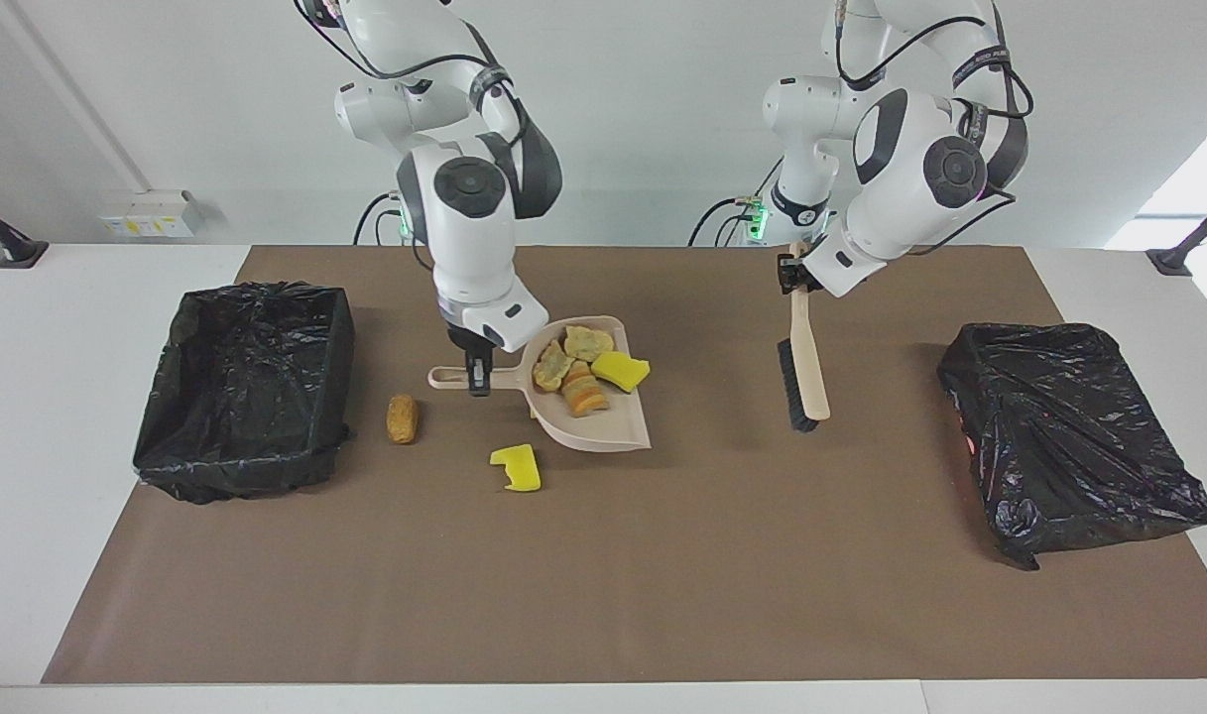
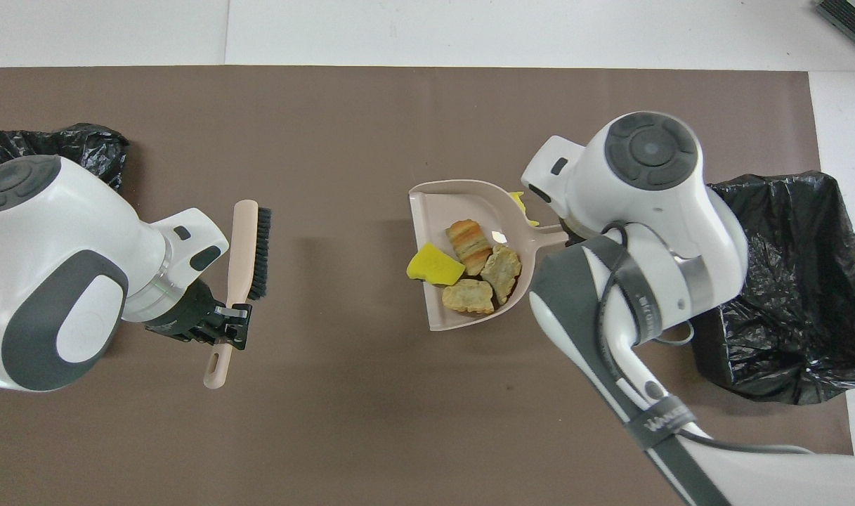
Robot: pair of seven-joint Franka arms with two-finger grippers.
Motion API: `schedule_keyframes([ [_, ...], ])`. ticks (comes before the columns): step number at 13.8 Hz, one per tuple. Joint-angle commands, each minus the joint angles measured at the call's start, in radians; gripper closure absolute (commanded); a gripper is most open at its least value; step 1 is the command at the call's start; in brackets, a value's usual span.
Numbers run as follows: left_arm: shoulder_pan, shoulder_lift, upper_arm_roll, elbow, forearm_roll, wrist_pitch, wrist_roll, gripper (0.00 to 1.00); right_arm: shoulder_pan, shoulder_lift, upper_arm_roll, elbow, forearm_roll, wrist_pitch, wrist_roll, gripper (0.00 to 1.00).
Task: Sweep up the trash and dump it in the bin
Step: 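Carry the loaded dustpan with the right gripper over the farther bag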
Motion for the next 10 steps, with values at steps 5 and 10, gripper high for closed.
schedule_keyframes([
  [5,-0.258,-0.124,-0.017,-0.179,-0.001,0.181,-0.273,1.00,-0.329,-0.028,0.000,0.098,0.003,-0.060,-0.464,1.00],
  [10,-0.491,-0.067,-0.018,-0.265,-0.002,0.385,-0.512,1.00,-0.568,-0.028,-0.009,0.117,-0.131,-0.038,-0.710,1.00],
])
